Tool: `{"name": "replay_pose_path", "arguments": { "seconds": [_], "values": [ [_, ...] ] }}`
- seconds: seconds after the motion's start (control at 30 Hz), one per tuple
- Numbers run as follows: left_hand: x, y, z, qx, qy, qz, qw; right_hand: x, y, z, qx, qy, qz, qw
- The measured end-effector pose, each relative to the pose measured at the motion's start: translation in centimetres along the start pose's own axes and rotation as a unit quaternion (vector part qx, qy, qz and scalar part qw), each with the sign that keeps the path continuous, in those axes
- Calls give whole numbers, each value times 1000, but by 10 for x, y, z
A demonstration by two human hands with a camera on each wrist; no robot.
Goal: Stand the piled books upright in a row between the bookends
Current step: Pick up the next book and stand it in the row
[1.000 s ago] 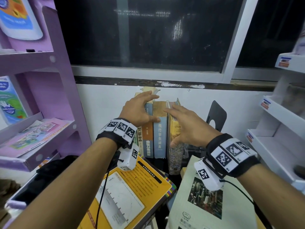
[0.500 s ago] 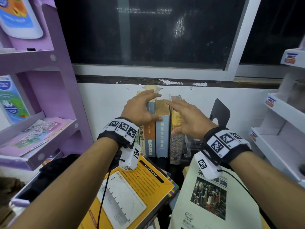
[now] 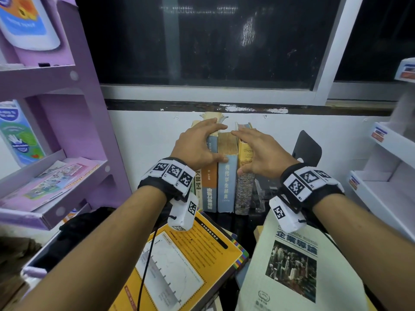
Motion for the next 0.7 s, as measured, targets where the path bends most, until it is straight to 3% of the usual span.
{"name": "replay_pose_path", "arguments": {
  "seconds": [0.4, 0.7],
  "values": [
    [-5, -1, 2, 23, -17, -11, 1000, 3, 1, -12, -53, -14, 37, 998],
    [-3, -1, 2, 22, -20, -9, 1000, 4, 1, -10, -54, -4, 39, 998]
  ]
}}
Point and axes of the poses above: each hand's wrist, its own z-axis towards the middle knuckle, its own y-axis out of the back of the hand, x = y × z, the point moved 8 cm from there along z, towards the middle knuckle, and after that the axes turned 3 degrees about -z, right-handed, at the moved point
